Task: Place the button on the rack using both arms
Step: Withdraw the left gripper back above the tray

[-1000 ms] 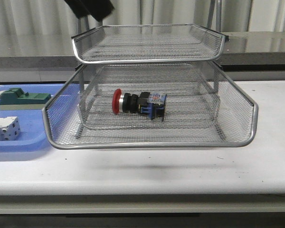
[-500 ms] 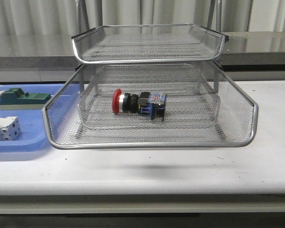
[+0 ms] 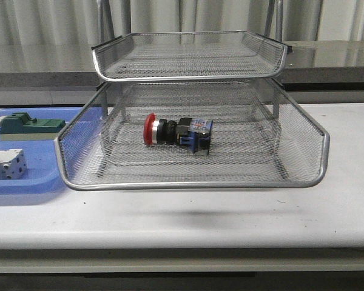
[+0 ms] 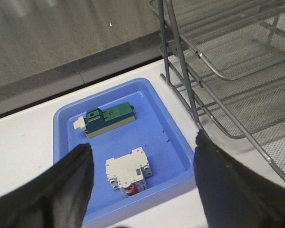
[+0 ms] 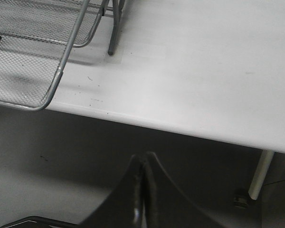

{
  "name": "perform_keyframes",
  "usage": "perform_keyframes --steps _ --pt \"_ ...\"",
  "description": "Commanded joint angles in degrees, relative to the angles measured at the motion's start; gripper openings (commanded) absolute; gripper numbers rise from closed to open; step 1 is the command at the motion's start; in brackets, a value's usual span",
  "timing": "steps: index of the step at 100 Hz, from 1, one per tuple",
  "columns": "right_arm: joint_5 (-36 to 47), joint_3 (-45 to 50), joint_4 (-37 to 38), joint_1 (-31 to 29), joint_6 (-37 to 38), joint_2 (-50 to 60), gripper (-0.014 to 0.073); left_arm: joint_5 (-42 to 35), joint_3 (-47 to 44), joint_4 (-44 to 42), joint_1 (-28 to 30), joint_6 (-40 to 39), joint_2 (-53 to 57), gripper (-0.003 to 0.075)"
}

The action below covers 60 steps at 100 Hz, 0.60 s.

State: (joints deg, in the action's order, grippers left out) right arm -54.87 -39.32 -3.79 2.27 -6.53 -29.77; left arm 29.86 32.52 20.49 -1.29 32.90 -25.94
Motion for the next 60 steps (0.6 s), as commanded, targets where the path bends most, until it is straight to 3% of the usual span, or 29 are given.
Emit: perform_keyframes --steps 1,31,60 --pt "3.1 -1.9 0.0 -0.5 -0.1 -0.1 -0.0071 -8.3 -2.8 2.3 0.1 -0.6 5.3 0.0442" --pt "3.1 -1.9 0.0 -0.5 -0.1 -0.1 -0.0071 -25.7 -15.1 5.7 0.1 -0.6 14.5 0.0442" --pt "3.0 -1.9 0.0 -0.5 -0.1 -0.1 -0.0071 -26.3 -16.9 5.7 0.1 -0.6 14.5 0.0439"
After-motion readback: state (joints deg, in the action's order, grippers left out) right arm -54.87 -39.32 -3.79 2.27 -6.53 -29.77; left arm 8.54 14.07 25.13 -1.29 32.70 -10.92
